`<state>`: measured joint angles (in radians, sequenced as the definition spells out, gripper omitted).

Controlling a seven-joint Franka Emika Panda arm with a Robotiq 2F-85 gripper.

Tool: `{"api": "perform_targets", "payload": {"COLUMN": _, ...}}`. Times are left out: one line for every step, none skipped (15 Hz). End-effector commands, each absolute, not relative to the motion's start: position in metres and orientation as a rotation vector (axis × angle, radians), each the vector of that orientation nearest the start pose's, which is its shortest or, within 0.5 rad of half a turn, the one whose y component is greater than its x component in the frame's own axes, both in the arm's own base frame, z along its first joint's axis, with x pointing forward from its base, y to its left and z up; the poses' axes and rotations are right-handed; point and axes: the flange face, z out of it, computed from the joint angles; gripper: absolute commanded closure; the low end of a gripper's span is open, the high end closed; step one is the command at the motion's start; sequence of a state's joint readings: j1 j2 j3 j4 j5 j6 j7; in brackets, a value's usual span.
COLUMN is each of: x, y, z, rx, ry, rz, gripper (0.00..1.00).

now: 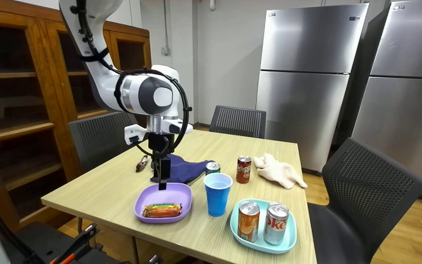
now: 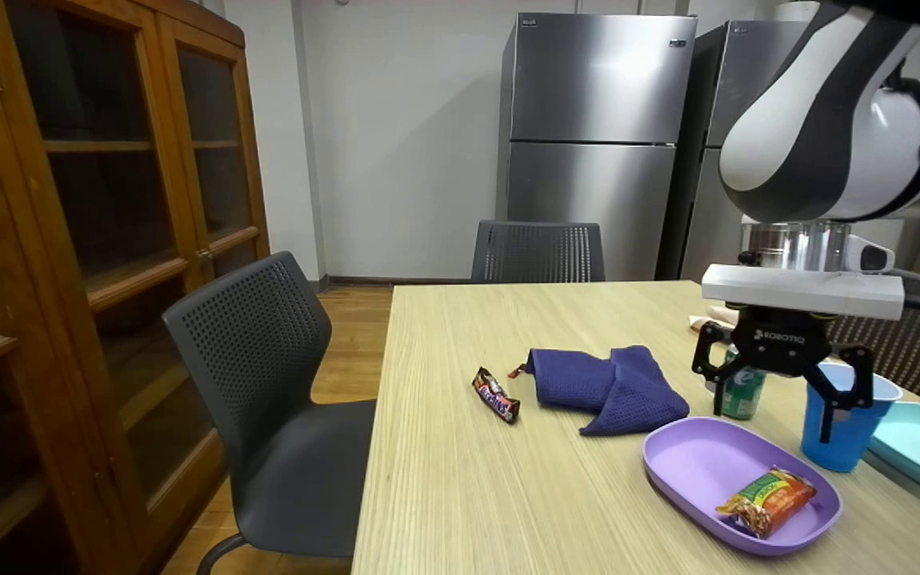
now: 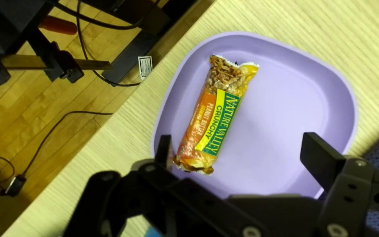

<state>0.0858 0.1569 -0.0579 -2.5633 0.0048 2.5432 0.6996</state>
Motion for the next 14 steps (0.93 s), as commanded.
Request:
{"api": "perform_targets", "payload": {"x": 0.428, "y": 0.033, "z": 0.217, "rx": -3.110, "ry": 0.793, "rz": 0.214, "gripper": 0.00}}
{"api": "perform_targets", "payload": {"x": 0.428, "y": 0.040, "z": 0.220, "rx": -3.125, "ry": 0.725, "rz": 0.196, "gripper": 0.00}}
{"api": "perform_targets", "payload": {"x": 0.429, "y": 0.045, "z": 0.223, "rx": -3.133, "ry": 0.678, "rz": 0.186, "gripper": 0.00}}
{"api": "perform_targets", "payload": {"x": 0.429, "y": 0.048, "z": 0.223, "rx": -3.136, "ry": 0.634, "rz": 0.190, "gripper": 0.00}}
{"api": "perform_targets", "payload": {"x": 0.434, "y": 0.042, "z": 0.213, "rx": -3.111, "ry": 0.747, "rz": 0.198, "gripper": 0.00}}
{"api": "perform_targets", "payload": {"x": 0.435, "y": 0.044, "z": 0.213, "rx": -3.113, "ry": 0.732, "rz": 0.195, "gripper": 0.00}}
{"api": "perform_targets", "payload": {"x": 0.434, "y": 0.044, "z": 0.212, "rx": -3.113, "ry": 0.734, "rz": 0.198, "gripper": 0.00}}
{"api": "perform_targets", "payload": {"x": 0.434, "y": 0.043, "z": 0.211, "rx": -3.113, "ry": 0.737, "rz": 0.201, "gripper": 0.00}}
{"api": "perform_targets", "payload": {"x": 0.434, "y": 0.042, "z": 0.211, "rx": -3.112, "ry": 0.741, "rz": 0.204, "gripper": 0.00}}
{"api": "perform_targets", "payload": {"x": 0.434, "y": 0.042, "z": 0.210, "rx": -3.112, "ry": 0.741, "rz": 0.204, "gripper": 0.00}}
{"api": "perform_targets", "payload": {"x": 0.434, "y": 0.042, "z": 0.210, "rx": -3.112, "ry": 0.741, "rz": 0.204, "gripper": 0.00}}
{"api": "perform_targets", "payload": {"x": 0.434, "y": 0.042, "z": 0.210, "rx": -3.112, "ry": 0.742, "rz": 0.204, "gripper": 0.00}}
{"api": "perform_targets", "payload": {"x": 0.434, "y": 0.042, "z": 0.210, "rx": -3.112, "ry": 0.742, "rz": 0.204, "gripper": 0.00}}
{"api": "perform_targets", "payload": {"x": 0.434, "y": 0.042, "z": 0.210, "rx": -3.112, "ry": 0.741, "rz": 0.204, "gripper": 0.00}}
